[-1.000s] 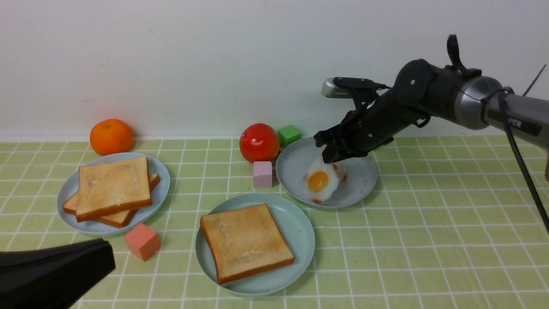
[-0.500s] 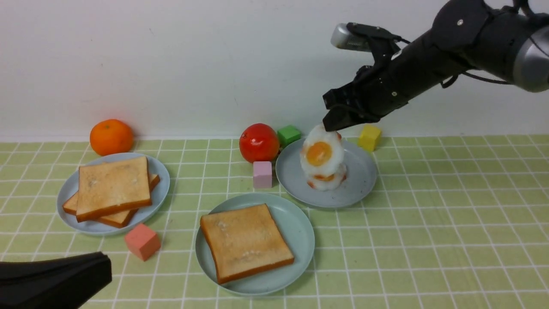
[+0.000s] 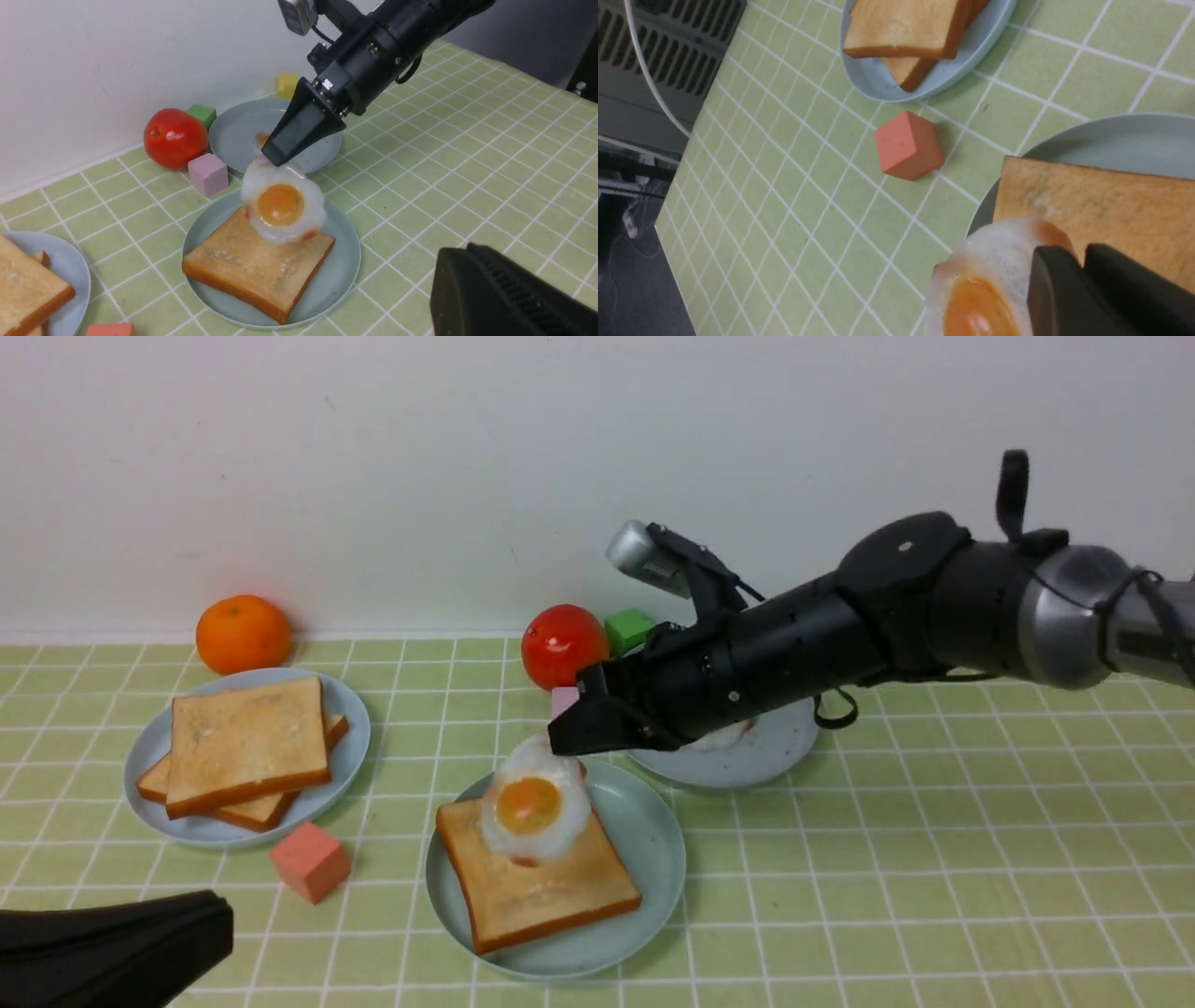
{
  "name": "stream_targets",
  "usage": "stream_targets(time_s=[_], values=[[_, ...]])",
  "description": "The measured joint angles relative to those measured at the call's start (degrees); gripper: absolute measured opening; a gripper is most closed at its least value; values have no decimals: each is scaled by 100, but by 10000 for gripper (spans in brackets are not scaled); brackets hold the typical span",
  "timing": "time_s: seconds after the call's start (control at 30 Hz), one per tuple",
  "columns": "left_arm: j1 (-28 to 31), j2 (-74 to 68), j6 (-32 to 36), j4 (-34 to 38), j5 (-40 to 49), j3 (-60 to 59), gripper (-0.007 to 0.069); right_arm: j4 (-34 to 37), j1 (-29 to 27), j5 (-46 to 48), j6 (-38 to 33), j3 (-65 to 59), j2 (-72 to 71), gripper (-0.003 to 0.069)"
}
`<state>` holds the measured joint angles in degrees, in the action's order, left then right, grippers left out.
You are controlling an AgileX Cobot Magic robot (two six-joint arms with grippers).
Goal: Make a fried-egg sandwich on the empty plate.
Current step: Use the right arm to place the fried egg on the slice of bread in the middle, then use the left arm to grab a slice of bread
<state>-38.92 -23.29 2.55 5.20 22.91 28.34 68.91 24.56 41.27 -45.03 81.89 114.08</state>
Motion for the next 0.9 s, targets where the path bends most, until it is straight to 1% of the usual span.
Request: stream_targets(time_s=[0.07,0.23,0.33,0.4,0.5,0.63,0.7,0.8,0.83,0.9], values=[[0,0,0,0,0,0,-3,119,0,-223,-6,0,242,69],[0,0,0,0,0,0,-3,273,0,-315,174,-13,569,69],[0,0,0,0,0,0,0,317,0,-339,263,-19,671,88],[0,0,0,0,0,0,1,321,0,-358,271,-19,701,111],[0,0,0,0,0,0,4,202,0,-390,289,-19,706,216],[0,0,0,0,0,0,6,-203,-133,-148,340,-6,706,388],[0,0,0,6,1,0,10,-532,-286,-3,545,-1,661,447],[0,0,0,80,41,0,13,-1162,-574,212,988,-1,460,468],[0,0,0,134,92,0,14,-1448,-659,328,1182,-1,352,463],[0,-62,-130,205,217,0,15,-2060,-866,658,1553,-1,-60,425]])
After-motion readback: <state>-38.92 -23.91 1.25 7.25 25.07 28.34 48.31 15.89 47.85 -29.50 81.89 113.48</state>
